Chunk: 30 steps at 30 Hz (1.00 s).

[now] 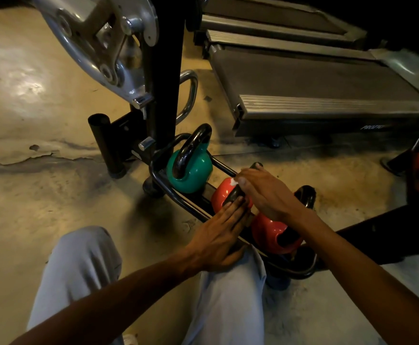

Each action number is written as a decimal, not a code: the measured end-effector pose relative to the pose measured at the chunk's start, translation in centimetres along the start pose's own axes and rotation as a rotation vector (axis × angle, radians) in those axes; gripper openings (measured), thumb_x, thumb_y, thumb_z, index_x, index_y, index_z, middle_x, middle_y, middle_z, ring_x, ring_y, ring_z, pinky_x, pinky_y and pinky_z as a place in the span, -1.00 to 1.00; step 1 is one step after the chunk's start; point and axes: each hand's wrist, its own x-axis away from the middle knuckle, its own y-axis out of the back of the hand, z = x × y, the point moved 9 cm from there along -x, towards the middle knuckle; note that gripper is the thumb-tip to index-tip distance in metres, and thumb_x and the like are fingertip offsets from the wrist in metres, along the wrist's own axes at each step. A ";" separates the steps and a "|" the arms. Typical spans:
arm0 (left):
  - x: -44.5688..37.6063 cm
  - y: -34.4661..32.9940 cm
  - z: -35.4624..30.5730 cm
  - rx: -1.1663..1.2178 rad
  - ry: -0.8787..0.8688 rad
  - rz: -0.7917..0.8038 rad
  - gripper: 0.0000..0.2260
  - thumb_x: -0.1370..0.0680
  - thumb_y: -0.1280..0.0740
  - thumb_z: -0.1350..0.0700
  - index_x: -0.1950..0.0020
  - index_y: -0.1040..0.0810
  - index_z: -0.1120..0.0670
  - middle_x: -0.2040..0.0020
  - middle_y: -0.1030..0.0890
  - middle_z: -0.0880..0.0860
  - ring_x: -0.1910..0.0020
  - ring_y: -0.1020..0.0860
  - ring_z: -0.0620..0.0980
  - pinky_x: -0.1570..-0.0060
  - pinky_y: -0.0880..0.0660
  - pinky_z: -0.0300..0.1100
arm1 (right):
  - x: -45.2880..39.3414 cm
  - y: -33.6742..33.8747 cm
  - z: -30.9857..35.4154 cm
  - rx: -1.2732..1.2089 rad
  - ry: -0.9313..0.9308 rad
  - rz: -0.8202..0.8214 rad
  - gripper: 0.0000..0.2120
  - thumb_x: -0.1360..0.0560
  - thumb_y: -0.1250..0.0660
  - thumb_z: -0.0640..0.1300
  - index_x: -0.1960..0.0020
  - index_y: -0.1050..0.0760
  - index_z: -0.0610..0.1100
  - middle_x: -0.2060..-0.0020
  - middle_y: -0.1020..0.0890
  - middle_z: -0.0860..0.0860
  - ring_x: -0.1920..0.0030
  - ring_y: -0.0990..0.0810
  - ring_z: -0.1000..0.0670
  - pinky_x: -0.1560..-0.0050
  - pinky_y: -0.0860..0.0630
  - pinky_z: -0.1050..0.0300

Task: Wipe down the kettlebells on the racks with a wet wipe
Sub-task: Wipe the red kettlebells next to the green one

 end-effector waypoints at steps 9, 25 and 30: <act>-0.1 1.7 0.6 0.034 -0.027 -0.033 -0.25 -0.69 -0.14 -0.20 -0.72 0.09 0.15 -0.71 0.06 0.21 -0.70 0.14 0.13 -0.64 -0.10 0.17 | 1.0 -0.5 -2.4 -0.094 -0.123 -0.058 -0.31 -0.67 0.21 0.34 -0.63 -0.27 0.04 -0.64 -0.26 0.05 -0.62 -0.08 0.21 -0.66 -0.01 -0.01; -2.5 4.2 6.0 0.217 -0.017 0.038 -0.37 -0.73 -0.13 -0.13 -0.73 -0.02 0.07 -0.72 -0.03 0.06 -0.70 0.02 -0.02 -0.65 -0.14 0.05 | 5.5 -4.8 -1.3 -0.424 -0.185 -0.144 -0.31 -0.65 0.09 0.42 -0.69 -0.01 0.14 -0.67 -0.02 0.19 -0.63 0.03 0.28 -0.67 -0.01 0.01; -4.9 7.4 7.2 0.364 0.147 -0.141 -0.46 -0.72 -0.11 -0.05 -0.69 -0.21 0.08 -0.69 -0.20 0.04 -0.67 -0.14 -0.07 -0.64 -0.12 -0.07 | 5.5 -4.4 -0.3 -0.109 -0.120 -0.156 -0.38 -0.72 0.04 0.26 -0.70 0.06 0.06 -0.67 0.07 0.13 -0.64 0.15 0.23 -0.67 0.05 -0.02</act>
